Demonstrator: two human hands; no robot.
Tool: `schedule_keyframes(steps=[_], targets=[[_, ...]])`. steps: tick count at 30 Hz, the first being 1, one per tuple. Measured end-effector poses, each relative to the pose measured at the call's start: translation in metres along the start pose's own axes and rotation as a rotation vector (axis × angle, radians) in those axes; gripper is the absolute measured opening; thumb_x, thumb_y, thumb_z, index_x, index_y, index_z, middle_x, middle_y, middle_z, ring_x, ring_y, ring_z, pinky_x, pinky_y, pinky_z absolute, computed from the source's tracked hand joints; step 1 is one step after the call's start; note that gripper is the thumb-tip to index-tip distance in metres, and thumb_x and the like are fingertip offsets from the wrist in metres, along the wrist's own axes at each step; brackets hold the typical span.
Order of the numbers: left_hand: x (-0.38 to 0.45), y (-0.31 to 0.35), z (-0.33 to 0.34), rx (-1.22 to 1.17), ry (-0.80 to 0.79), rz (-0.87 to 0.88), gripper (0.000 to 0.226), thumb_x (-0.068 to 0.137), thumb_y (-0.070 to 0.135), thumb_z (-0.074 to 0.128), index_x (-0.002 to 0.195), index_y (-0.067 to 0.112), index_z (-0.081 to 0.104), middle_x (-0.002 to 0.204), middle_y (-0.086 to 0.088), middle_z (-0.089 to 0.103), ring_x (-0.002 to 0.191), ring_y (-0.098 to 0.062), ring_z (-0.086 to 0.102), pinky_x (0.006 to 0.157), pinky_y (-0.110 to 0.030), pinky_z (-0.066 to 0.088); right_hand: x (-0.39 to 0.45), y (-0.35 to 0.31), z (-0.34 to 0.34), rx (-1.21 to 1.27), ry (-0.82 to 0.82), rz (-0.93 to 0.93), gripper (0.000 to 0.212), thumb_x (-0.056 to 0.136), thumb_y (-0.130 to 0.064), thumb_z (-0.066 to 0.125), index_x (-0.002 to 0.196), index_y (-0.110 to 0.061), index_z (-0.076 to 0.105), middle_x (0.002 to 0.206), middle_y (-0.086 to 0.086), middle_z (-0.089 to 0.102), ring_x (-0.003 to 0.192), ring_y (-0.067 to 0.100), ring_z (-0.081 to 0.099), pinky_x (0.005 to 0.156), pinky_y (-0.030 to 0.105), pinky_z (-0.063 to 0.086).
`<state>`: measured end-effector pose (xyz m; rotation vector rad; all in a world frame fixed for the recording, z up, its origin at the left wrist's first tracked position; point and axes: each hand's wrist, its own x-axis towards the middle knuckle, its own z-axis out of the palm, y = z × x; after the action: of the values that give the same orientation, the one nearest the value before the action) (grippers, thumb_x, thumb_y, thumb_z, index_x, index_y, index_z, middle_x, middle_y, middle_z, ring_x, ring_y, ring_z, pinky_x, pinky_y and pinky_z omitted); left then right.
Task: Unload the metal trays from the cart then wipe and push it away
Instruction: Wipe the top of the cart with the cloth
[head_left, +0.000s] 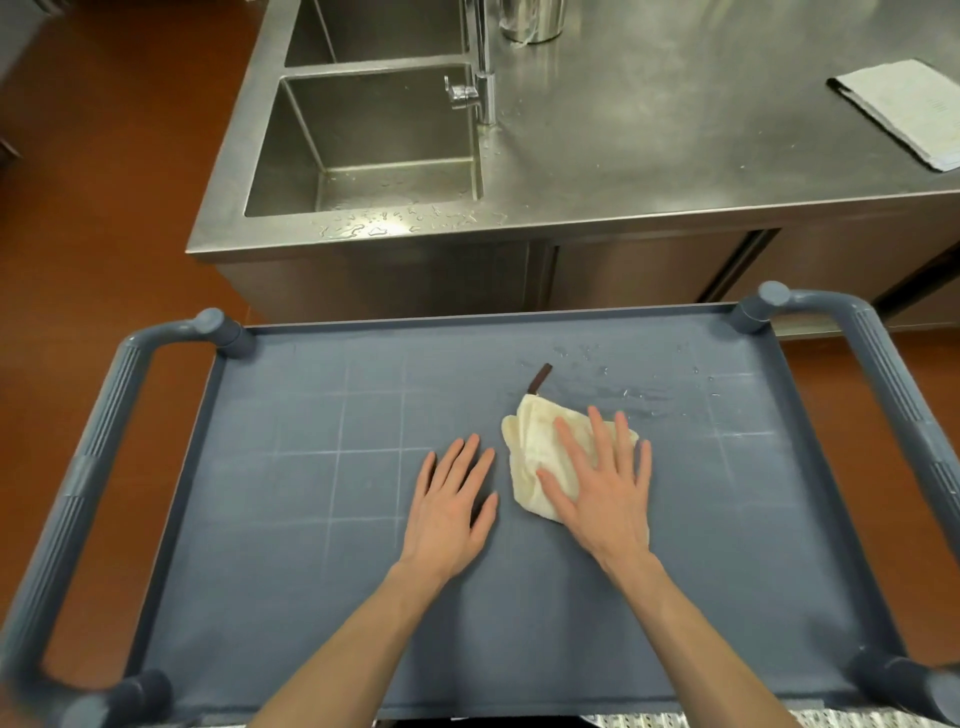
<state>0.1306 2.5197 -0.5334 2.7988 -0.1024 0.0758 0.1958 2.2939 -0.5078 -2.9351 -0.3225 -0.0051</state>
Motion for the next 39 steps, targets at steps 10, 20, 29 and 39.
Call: schedule_keyframes(steps=[10, 20, 29, 39], targets=[[-0.022, -0.045, -0.024, 0.071, -0.048, -0.096, 0.072, 0.103, 0.063, 0.04, 0.166, 0.029, 0.03, 0.176, 0.004, 0.02, 0.163, -0.017, 0.016, 0.131, -0.052, 0.011, -0.017, 0.068, -0.019, 0.001, 0.008, 0.126, 0.065, 0.102, -0.061, 0.029, 0.162, -0.035, 0.034, 0.171, -0.001, 0.029, 0.16, 0.032, 0.017, 0.126, 0.057, 0.018], [-0.039, -0.057, -0.023, 0.096, -0.027, -0.203, 0.074, 0.101, 0.062, 0.041, 0.166, 0.028, 0.032, 0.176, -0.001, 0.02, 0.163, -0.024, 0.017, 0.129, -0.059, 0.01, -0.025, 0.059, -0.015, 0.17, -0.015, 0.028, 0.057, 0.108, -0.041, 0.022, 0.16, -0.024, 0.04, 0.17, 0.005, 0.032, 0.158, 0.037, 0.021, 0.122, 0.053, 0.029], [-0.039, -0.058, -0.025, 0.063, -0.052, -0.186, 0.07, 0.105, 0.057, 0.036, 0.167, 0.025, 0.027, 0.176, -0.002, 0.015, 0.164, -0.023, 0.012, 0.131, -0.055, 0.003, -0.039, -0.08, 0.018, 0.145, -0.016, -0.097, 0.056, 0.109, -0.045, 0.029, 0.16, -0.025, 0.041, 0.169, 0.004, 0.034, 0.156, 0.034, 0.027, 0.123, 0.05, 0.031], [-0.072, -0.132, -0.058, 0.03, 0.025, -0.127, 0.059, 0.105, 0.031, 0.037, 0.159, 0.009, 0.043, 0.166, -0.009, 0.042, 0.155, -0.027, 0.039, 0.128, -0.044, 0.024, -0.044, -0.221, 0.04, 0.07, -0.021, -0.074, 0.061, 0.103, -0.06, 0.04, 0.158, -0.031, 0.043, 0.163, 0.01, 0.041, 0.151, 0.043, 0.033, 0.121, 0.057, 0.029]])
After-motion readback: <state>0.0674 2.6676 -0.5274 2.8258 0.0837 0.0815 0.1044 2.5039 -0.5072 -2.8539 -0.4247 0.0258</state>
